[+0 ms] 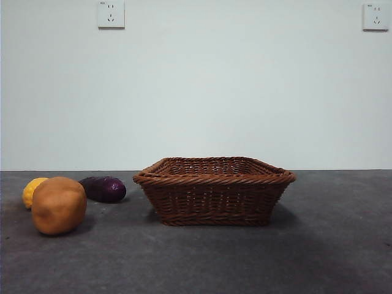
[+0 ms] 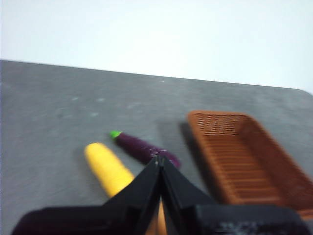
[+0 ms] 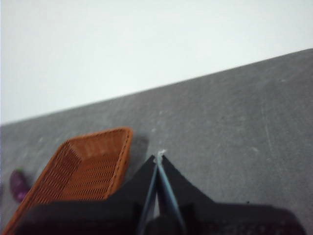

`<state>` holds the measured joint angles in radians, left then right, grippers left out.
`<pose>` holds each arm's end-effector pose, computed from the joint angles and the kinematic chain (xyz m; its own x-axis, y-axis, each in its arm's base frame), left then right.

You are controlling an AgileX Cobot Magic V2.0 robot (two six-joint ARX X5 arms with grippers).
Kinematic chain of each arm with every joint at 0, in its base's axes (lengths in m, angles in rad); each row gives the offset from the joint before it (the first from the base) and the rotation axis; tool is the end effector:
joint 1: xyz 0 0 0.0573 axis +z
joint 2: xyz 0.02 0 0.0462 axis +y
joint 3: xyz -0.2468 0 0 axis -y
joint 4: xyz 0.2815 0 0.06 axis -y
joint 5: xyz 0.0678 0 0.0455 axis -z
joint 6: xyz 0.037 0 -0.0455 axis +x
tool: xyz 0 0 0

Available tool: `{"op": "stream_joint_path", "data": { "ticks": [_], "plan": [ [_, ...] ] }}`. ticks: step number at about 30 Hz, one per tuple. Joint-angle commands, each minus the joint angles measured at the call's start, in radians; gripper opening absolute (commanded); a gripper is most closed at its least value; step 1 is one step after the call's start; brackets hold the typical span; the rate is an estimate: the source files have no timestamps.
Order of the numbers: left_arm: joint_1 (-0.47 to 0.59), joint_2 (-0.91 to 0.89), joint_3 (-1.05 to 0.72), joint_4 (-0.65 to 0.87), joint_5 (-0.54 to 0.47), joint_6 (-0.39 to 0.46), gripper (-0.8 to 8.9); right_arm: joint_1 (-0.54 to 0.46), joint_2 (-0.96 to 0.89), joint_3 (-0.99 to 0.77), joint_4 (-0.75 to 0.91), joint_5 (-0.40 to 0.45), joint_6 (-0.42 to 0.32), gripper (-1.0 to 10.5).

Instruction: Help me put the vegetables on the table into the basket

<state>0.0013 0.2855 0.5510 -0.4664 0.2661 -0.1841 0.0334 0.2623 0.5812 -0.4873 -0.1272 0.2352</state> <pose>0.1405 -0.0095 0.2841 0.9457 -0.2617 -0.1925 0.2156 0.9488 -0.2310 0.1329 0.0091 0.2952 0.9731 0.1594 -0.1663 -0.1147 0.9613 0.2504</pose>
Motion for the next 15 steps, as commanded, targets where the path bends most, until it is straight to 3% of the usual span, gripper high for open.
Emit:
{"op": "stream_joint_path", "data": {
  "ticks": [1,7,15],
  "plan": [
    [0.002,0.064,0.121,-0.084,0.071,0.039,-0.06,0.0,0.081,0.127,-0.109,-0.041,-0.086,-0.1],
    [0.002,0.204,0.371,-0.292,0.137,0.145,-0.06,0.0,0.252,0.379,-0.381,-0.109,-0.196,-0.1],
    [0.002,0.299,0.544,-0.443,0.137,0.199,-0.06,0.0,0.37,0.543,-0.49,-0.17,-0.241,-0.1]
  ]
}}
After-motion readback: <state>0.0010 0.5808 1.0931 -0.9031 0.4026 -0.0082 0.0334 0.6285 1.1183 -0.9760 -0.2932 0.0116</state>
